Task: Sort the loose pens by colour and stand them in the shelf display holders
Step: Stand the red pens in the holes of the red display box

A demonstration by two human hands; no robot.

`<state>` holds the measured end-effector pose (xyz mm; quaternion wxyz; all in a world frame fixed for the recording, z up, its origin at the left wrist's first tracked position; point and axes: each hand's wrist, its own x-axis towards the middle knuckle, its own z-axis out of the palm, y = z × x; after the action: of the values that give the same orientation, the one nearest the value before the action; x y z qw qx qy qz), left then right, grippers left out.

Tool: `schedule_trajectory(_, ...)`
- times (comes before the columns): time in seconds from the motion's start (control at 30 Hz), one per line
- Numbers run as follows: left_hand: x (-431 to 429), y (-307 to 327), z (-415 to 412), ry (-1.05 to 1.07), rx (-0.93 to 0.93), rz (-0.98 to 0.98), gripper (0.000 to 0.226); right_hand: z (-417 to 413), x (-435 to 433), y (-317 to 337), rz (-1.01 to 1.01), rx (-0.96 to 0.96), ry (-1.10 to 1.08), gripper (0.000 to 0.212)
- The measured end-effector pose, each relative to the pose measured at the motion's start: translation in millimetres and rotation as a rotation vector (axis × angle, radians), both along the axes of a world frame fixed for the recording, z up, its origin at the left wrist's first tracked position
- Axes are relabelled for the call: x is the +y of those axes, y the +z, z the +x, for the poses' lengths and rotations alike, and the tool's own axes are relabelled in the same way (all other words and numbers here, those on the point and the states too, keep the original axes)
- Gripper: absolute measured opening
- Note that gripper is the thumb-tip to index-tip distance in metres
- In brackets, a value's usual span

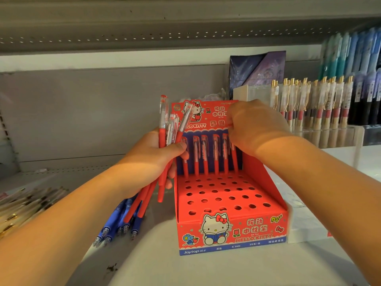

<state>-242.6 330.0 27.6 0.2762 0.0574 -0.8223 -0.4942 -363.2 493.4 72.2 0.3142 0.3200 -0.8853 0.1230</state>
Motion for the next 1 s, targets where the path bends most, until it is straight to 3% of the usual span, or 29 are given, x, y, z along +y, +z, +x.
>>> schedule_trajectory(0.43,-5.3,-1.2,-1.9,0.001,0.009,-0.004,0.018,-2.1,2.9,3.8,0.017,0.065,-0.04,0.025)
schedule_trajectory(1.0,3.2,-3.3,1.4,-0.017,-0.04,0.028,0.009,2.2,0.7,0.6,0.136,-0.048,0.017,0.027)
